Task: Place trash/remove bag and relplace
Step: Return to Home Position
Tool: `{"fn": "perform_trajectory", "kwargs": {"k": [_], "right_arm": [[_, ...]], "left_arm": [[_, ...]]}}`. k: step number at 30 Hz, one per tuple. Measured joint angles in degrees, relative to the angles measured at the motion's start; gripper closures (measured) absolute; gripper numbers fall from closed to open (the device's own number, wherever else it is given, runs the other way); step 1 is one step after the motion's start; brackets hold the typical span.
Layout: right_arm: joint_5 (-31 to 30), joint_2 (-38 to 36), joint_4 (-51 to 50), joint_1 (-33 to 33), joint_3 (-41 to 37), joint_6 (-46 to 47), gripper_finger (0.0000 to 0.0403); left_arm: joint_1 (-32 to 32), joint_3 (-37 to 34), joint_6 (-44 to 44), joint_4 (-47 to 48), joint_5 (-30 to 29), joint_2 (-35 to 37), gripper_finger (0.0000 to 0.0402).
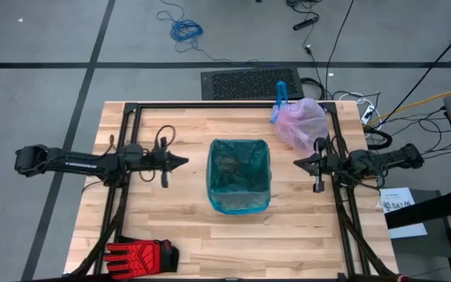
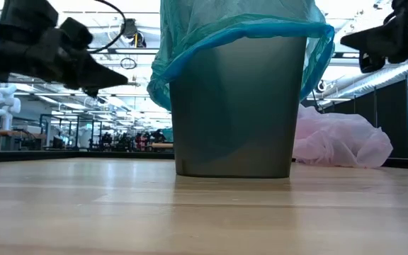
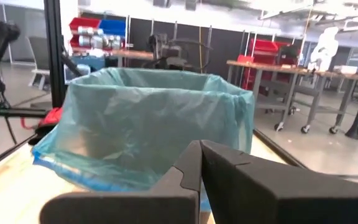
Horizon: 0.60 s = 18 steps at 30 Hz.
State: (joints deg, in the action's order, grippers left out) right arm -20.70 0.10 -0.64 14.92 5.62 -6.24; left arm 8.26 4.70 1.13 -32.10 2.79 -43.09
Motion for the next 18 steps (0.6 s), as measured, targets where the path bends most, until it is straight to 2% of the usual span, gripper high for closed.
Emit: {"fn": "perform_trajectory", "kwargs": {"k": [5,10,13,18], "right_arm": [[4.7,0.0,4.8,-5.2,-4.4,1.4,0.0403],[10.7,0.0,4.3,-10.3,-4.9,3.9,0.0403],[12.1,0.0,3.8,-13.1,-4.8,4.3,0.0403],[15.9,1.4,2.0,-17.2,-4.8,6.3,0.0403]], "left_arm": [[-1.8,-3.7,-0.3,0.0,-0.8,8.5,0.0402],[-2.5,-4.3,-0.8,10.7,-4.6,16.6,0.0402],[-2.6,-4.3,-0.1,14.5,-5.0,19.8,0.0402],[-2.8,-4.3,-2.3,13.4,-7.1,22.2,0.0402]]}}
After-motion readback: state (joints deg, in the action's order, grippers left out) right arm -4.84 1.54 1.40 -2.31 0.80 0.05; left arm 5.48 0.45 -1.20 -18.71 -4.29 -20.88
